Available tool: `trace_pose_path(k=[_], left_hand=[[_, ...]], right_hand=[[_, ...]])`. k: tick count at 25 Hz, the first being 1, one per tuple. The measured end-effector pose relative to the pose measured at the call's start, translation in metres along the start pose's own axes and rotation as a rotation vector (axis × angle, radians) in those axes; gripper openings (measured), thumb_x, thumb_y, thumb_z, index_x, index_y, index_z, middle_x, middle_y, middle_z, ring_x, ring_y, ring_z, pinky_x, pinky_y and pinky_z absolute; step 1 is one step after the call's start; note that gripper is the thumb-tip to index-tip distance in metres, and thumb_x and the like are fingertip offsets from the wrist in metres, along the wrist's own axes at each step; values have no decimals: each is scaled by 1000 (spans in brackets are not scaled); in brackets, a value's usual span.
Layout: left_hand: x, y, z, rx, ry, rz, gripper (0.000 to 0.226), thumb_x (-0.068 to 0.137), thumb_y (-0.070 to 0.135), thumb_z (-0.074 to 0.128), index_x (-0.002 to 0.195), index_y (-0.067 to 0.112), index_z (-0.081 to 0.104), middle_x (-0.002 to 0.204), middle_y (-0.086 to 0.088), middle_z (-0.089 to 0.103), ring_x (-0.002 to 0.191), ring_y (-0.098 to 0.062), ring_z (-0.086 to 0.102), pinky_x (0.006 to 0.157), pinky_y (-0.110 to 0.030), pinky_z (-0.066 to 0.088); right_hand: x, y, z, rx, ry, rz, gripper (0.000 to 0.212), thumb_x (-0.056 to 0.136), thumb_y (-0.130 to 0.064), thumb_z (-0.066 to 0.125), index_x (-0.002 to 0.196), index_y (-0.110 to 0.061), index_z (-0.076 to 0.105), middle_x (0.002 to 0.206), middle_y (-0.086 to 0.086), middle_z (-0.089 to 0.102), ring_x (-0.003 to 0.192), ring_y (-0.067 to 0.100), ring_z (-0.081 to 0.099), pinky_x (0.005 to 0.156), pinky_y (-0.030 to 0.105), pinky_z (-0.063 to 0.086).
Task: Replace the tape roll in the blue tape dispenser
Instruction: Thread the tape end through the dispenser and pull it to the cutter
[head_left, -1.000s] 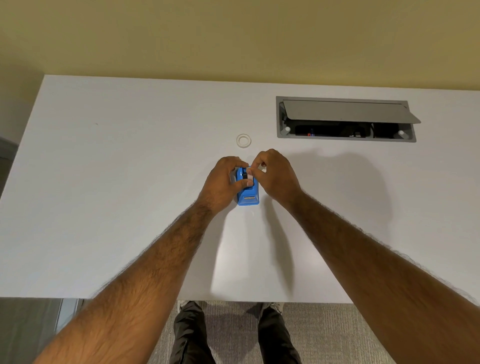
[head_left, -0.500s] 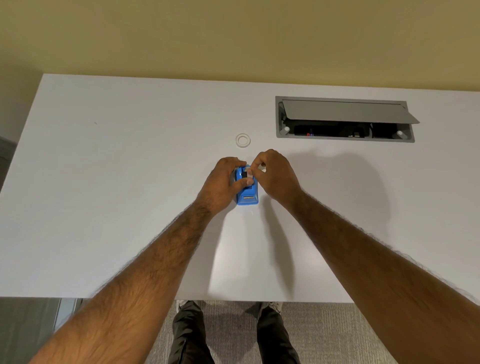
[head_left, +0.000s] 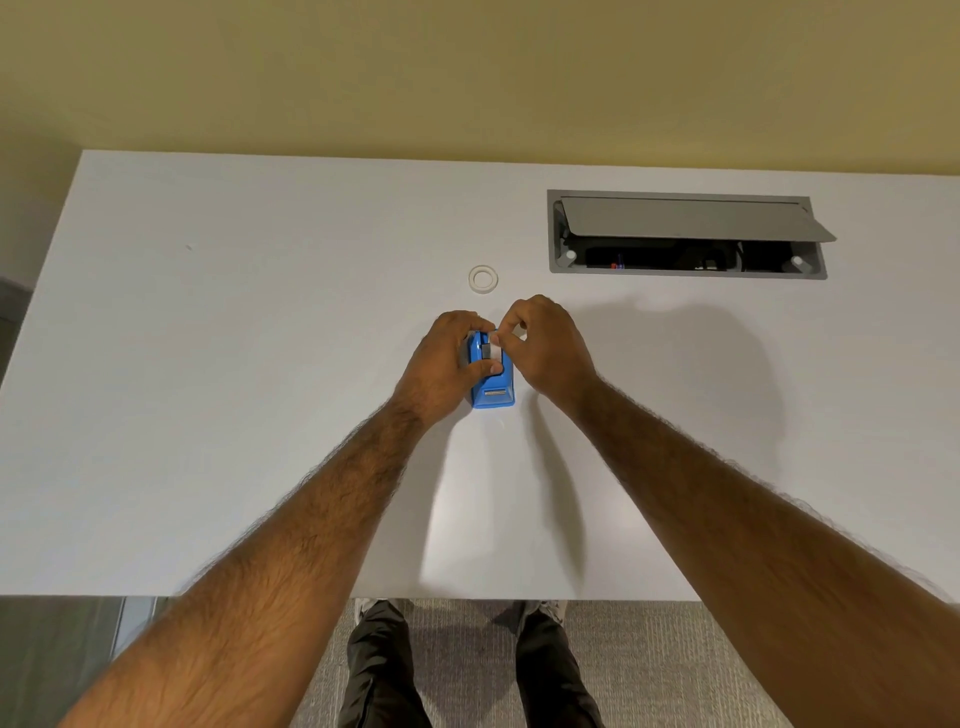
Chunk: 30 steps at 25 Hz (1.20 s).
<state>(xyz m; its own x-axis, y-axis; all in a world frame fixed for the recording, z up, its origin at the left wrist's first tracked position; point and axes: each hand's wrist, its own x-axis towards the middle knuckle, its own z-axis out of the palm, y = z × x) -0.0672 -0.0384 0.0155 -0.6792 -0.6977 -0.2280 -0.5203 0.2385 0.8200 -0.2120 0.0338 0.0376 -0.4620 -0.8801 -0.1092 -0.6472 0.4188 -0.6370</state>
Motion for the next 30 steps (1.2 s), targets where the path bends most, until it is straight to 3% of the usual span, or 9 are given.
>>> trace_pose_path(k=[5, 16, 20, 25, 30], left_hand=[[-1, 1, 3, 18, 13, -4, 46, 80, 16, 80, 120, 19, 58, 126, -2, 58, 110, -20, 57, 98, -29, 45], [0, -4, 1, 23, -13, -34, 56, 79, 27, 82, 128, 17, 57, 131, -2, 56, 112, -16, 57, 98, -25, 43], [0, -3, -1, 13, -4, -17, 49, 86, 33, 76, 129, 17, 59, 133, -1, 56, 118, -15, 55, 102, -26, 42], [1, -2, 0, 37, -17, -17, 46, 83, 28, 78, 124, 19, 61, 132, 0, 56, 119, -15, 54, 99, -23, 38], [-2, 4, -1, 12, -9, -17, 50, 79, 20, 81, 123, 17, 58, 130, -4, 56, 115, -22, 57, 101, -34, 46]], right_hand=[[4, -4, -1, 7, 19, 8, 15, 88, -20, 65, 86, -5, 68, 91, 10, 70, 78, 13, 55, 71, 22, 43], [-4, -3, -1, -18, 17, -53, 15, 88, -21, 60, 89, -8, 69, 92, 9, 71, 82, 17, 61, 76, 25, 48], [-8, -2, 1, -14, 28, -29, 14, 86, -23, 61, 86, -11, 68, 91, 6, 69, 82, 14, 56, 75, 23, 41], [-4, -5, 1, -40, 18, -27, 15, 85, -25, 64, 85, -11, 68, 91, 6, 69, 83, 15, 57, 75, 26, 47], [4, -6, 1, -75, 10, -17, 17, 87, -25, 63, 88, -10, 70, 92, 7, 70, 86, 20, 61, 77, 31, 52]])
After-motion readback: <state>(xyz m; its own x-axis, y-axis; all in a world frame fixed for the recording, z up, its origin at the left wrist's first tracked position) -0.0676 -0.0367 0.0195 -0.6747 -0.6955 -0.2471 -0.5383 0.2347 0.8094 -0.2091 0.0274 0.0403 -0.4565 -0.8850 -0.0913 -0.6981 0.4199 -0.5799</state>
